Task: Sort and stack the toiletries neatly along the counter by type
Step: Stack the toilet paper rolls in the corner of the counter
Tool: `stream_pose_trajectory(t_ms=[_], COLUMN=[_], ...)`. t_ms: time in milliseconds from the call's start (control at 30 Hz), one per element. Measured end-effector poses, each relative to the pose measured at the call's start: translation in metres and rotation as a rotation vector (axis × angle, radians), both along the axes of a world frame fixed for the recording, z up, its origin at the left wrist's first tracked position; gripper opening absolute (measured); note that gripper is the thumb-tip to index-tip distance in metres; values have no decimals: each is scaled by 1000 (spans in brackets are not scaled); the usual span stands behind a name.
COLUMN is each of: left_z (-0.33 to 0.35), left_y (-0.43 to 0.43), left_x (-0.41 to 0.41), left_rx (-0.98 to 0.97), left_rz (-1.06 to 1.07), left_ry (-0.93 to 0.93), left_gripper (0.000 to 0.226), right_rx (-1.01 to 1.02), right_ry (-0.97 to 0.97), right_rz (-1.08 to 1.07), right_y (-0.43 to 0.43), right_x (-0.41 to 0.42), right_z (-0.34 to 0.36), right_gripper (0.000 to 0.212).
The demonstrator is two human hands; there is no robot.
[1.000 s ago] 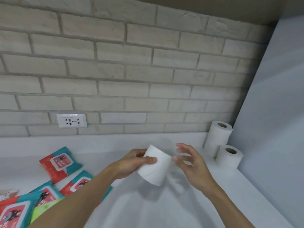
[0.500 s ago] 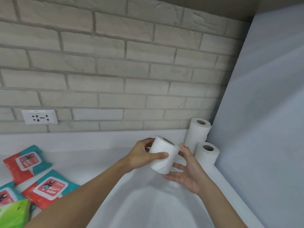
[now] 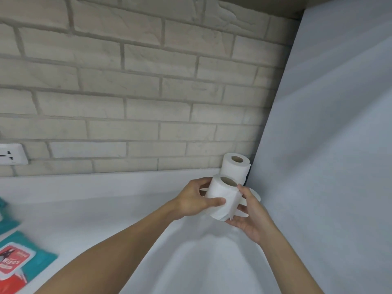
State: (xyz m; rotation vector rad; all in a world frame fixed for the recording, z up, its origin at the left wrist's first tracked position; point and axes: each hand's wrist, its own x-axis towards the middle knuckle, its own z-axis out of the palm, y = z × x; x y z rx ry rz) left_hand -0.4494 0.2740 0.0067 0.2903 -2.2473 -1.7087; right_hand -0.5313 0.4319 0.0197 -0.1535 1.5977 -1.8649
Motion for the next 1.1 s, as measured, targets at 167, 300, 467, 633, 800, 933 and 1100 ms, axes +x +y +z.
stream_pose_trajectory(t_ms=[167,300,467,633,800,933,1100], left_z=[-2,-4,-9,-18,-29,-36,-50], left_y=[11,15,20,22,22,25,25], left_x=[-45,-76,-109,-133,-148,-156,-158], left_rx=[40,49,56,42,39,24,1], left_rz=[0,-7,15,37,69,78,91], left_ry=[14,27,54,76,85,79,60], left_gripper=[57,57,55,60,60,61,67], right_rx=[-27,-4,37,145,193,189,182], right_ry=[83,150,258,403,473,459,441], right_rz=[-72,-186,-279,-313,-302,-304,-288], right_y=[6,2,-7,-10,-9,-8,-6], right_x=[-34,-63,-93,-115,-130,-138,-141], right_z=[0,-7,-16,-26,-35,-45,-54], right_gripper=[26,36,36,34,36,35,32])
